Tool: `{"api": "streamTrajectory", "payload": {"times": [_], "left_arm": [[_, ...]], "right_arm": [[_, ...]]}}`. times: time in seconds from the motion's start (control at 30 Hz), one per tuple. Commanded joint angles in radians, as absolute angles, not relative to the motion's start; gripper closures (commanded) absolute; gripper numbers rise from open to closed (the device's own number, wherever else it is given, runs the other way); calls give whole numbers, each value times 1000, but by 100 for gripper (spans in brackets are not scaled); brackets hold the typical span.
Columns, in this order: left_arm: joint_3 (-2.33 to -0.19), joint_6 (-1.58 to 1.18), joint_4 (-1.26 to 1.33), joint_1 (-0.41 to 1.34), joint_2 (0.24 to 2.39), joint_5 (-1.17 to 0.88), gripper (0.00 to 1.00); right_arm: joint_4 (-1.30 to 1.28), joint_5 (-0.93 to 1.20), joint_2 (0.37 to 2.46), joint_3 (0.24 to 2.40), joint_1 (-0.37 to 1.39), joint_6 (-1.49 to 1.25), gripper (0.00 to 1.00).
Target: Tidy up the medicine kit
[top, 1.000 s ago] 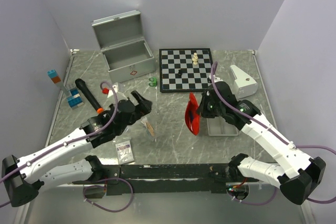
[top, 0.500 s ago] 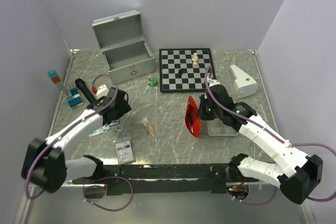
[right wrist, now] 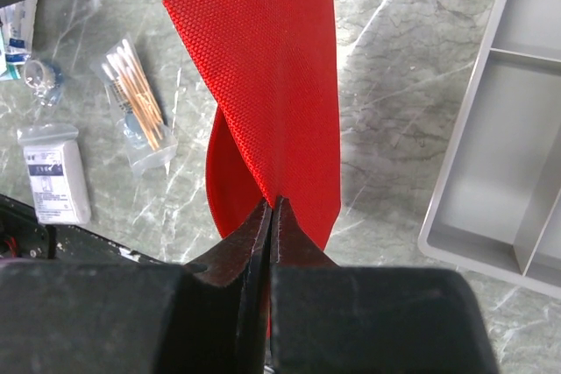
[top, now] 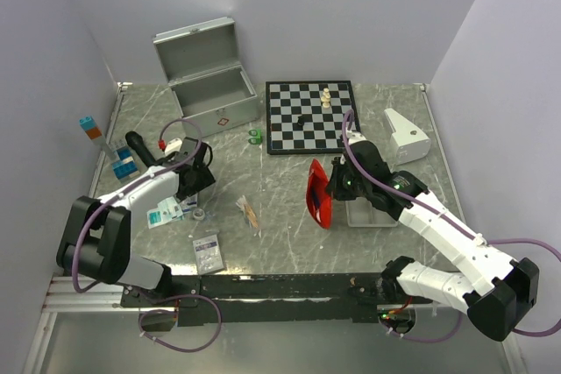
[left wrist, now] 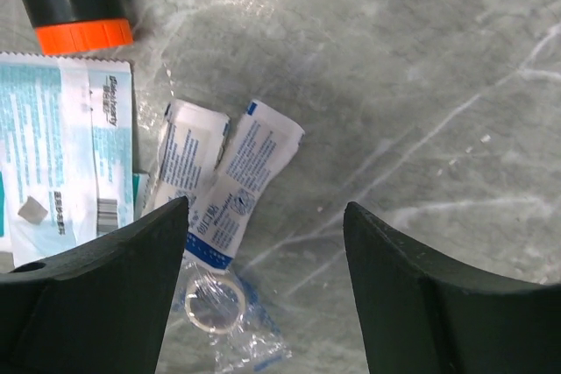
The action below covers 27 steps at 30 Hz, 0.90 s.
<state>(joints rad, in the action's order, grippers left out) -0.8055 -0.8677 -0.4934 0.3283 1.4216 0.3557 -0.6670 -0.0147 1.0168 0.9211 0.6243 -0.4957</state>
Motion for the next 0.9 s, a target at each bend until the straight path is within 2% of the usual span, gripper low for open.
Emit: {"api": "streamTrajectory", "payload": {"times": [0.0, 0.17, 0.43, 0.7, 0.87], "left_arm": [[-790, -831, -448, 313, 1440, 331, 25], [-785, -821, -434, 308, 1474, 296, 29], [-778, -804, -396, 308, 1506, 203, 44], [-792, -798, -374, 308, 1523, 155, 63], [-795, -796, -374, 308, 1508, 160, 80]], "right_arm": [[-615, -6, 1003, 913, 630, -489, 100], [-620, -6, 1012, 923, 629, -489, 100], [-607, 17, 1011, 914, 630, -506, 100], [-624, 5, 994, 922, 630, -509, 100], [-634, 2, 986, 925, 630, -512, 100]]}}
